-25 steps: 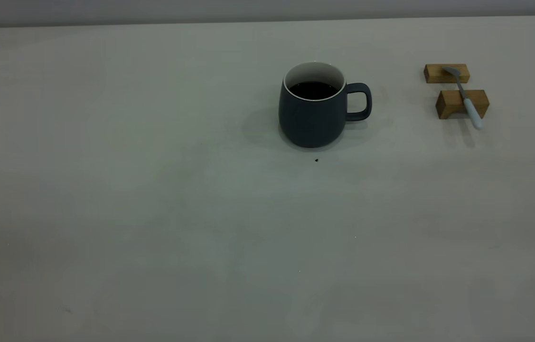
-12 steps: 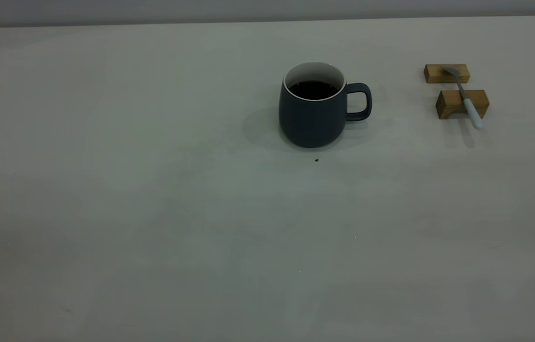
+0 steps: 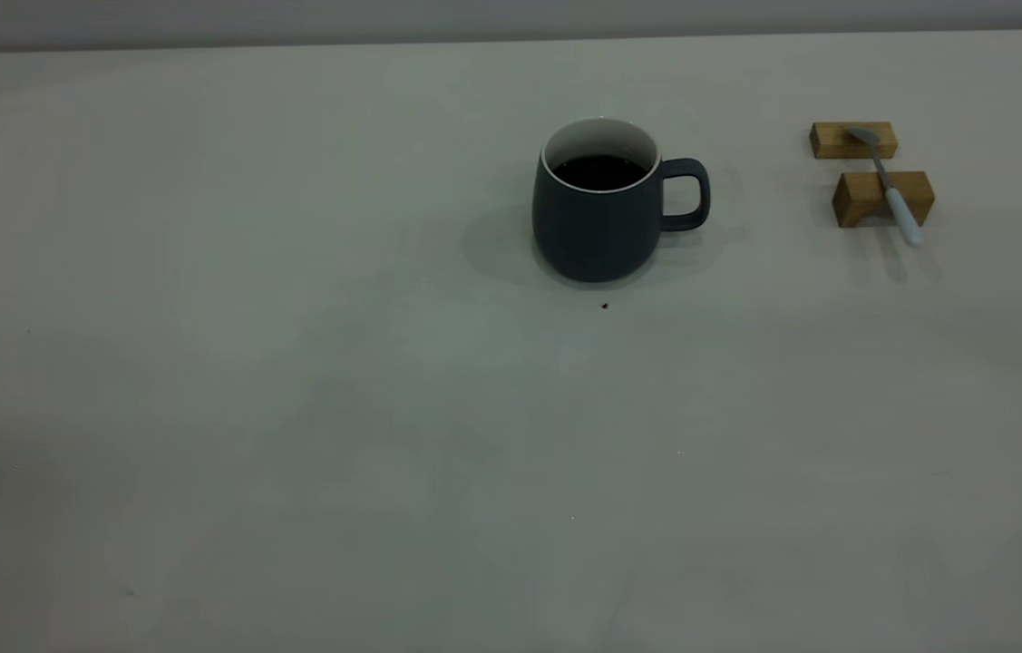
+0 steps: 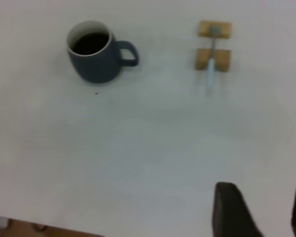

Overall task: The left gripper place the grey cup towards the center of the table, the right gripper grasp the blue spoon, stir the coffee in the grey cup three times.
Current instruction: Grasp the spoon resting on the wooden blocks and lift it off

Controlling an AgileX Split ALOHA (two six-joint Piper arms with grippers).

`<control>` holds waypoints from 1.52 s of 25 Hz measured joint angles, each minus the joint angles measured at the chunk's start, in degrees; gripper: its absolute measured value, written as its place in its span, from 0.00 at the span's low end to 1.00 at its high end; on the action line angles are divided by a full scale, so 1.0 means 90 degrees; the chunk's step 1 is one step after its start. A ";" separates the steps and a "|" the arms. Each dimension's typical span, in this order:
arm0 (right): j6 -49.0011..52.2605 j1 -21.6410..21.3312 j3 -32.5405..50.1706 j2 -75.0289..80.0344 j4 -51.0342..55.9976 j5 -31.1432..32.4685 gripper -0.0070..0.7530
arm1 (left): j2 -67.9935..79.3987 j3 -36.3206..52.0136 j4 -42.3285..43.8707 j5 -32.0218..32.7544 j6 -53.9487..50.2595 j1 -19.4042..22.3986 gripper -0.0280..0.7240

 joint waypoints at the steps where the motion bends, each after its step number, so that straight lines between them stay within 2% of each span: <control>1: -0.0111 0.0000 -0.0048 0.0443 0.0160 -0.0190 0.54 | 0.0000 0.0000 0.0000 0.0000 0.0000 0.0000 0.82; 5: -0.0853 0.0000 -0.0209 0.2039 0.0770 -0.0894 0.70 | 0.0000 0.0000 0.0000 0.0000 0.0000 0.0000 0.82; 9: -0.1418 0.0000 -0.0472 0.3506 0.1238 -0.1259 0.75 | 0.0000 0.0000 0.0000 0.0000 0.0000 0.0000 0.82; 15: -0.1538 0.0000 -0.1204 0.5564 0.1297 -0.1621 0.75 | 0.0000 0.0000 0.0000 0.0000 0.0000 0.0000 0.82; 24: -0.1530 0.0000 -0.2970 0.8677 0.1446 -0.1719 0.75 | 0.0000 0.0000 0.0000 0.0000 0.0000 0.0000 0.82; 31: -0.0782 0.0000 -0.4399 1.0358 0.0829 -0.1730 0.75 | 0.0000 0.0000 0.0000 0.0000 -0.0014 0.0000 0.82; 38: -0.0411 0.0000 -0.5435 1.1518 0.0506 -0.1647 0.75 | 0.0000 0.0000 0.0000 0.0000 -0.0008 0.0000 0.82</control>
